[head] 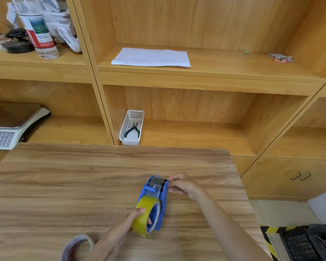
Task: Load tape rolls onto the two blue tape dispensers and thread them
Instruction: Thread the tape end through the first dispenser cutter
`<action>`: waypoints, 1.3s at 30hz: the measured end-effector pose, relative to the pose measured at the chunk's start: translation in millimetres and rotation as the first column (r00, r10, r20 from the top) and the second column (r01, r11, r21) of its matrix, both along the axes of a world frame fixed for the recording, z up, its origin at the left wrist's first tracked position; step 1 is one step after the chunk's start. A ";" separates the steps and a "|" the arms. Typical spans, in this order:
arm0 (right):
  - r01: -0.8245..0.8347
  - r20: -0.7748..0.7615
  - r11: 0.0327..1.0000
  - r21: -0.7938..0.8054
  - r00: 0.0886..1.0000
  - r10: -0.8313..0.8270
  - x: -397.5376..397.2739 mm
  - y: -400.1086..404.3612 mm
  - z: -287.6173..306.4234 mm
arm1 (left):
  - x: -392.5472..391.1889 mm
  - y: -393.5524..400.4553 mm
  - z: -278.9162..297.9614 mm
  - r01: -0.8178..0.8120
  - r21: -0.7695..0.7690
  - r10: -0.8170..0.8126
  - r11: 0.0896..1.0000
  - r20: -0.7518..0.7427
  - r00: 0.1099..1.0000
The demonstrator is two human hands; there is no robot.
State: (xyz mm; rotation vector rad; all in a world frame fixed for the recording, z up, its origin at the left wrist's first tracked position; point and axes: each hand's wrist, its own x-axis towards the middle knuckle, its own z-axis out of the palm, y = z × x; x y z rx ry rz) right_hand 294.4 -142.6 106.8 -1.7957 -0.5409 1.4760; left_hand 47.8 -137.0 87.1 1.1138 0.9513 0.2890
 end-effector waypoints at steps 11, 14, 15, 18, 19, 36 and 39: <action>0.025 -0.025 1.000 -0.003 0.999 -0.025 -11.3 3.7 -3.7 | -0.7 -1.4 8.0 -0.109 -0.073 0.111 0.991 0.033 0.993; 0.020 -0.051 1.000 -0.008 0.998 -0.020 -14.9 3.9 -4.8 | -1.7 0.9 7.8 -0.145 -0.111 0.149 0.983 0.028 0.989; 0.026 -0.066 1.000 -0.004 0.997 -0.027 -16.6 4.0 -5.0 | -1.0 1.9 8.8 -0.156 -0.121 0.161 0.980 0.028 0.987; 0.059 -0.089 0.998 0.029 0.994 -0.056 -21.8 4.4 -4.2 | 1.7 5.7 9.5 -0.198 -0.165 0.206 0.966 0.033 0.978; 0.057 -0.088 0.997 0.048 0.995 -0.053 -24.4 4.2 -2.4 | 2.0 7.3 9.8 -0.211 -0.190 0.221 0.959 0.034 0.975; -0.124 0.289 0.970 0.210 0.956 0.059 -62.9 46.1 -11.0 | -0.4 53.9 -4.8 -0.258 -0.073 0.260 0.963 0.022 0.965; -0.261 0.531 0.960 0.103 0.830 0.169 -73.9 60.6 -16.3 | -13.8 63.4 -6.1 -0.147 0.238 0.148 0.960 0.016 0.989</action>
